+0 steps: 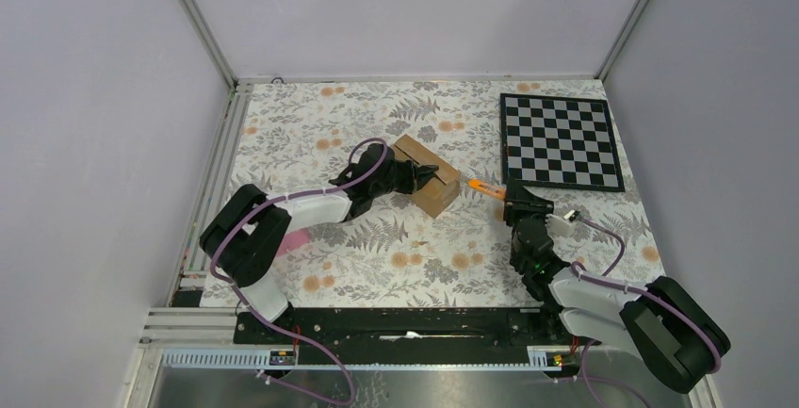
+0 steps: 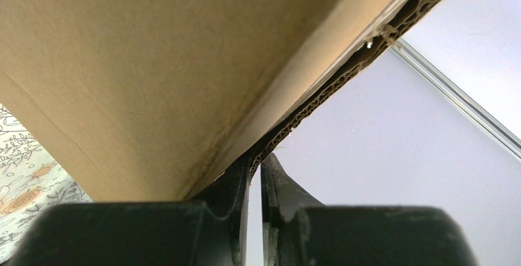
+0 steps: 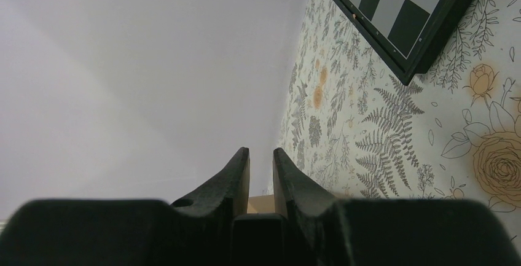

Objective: Unpack the express box
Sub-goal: Cut the express box at the center of the board.

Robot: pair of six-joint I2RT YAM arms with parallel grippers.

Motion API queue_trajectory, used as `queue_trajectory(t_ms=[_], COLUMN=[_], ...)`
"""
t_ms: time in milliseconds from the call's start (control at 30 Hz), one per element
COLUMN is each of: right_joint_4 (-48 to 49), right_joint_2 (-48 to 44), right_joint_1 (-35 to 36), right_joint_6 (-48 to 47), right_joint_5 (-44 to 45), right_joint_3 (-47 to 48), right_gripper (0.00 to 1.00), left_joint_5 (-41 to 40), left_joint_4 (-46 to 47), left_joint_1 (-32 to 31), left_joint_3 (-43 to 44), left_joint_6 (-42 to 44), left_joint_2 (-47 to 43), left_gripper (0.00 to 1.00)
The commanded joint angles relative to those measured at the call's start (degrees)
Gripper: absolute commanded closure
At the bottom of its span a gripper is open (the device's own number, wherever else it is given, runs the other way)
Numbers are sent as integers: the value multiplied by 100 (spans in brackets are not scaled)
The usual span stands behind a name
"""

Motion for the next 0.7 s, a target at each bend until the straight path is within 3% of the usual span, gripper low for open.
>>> queue_trajectory(t_ms=[0,667], right_joint_4=[-163,-266], right_joint_2=[-75,-233], right_joint_1=[-2,-220], right_joint_6=[6,116], right_joint_5=[66,104], right_joint_3=[-58,-171], right_gripper=[100,100], left_joint_5=[14,47], left_joint_4=[294,244], left_joint_1=[-24,-25], left_joint_3=[-77,-101], left_joint_6=[-1728,-1702], left_joint_2=[-97,-107], left_gripper=[100,100])
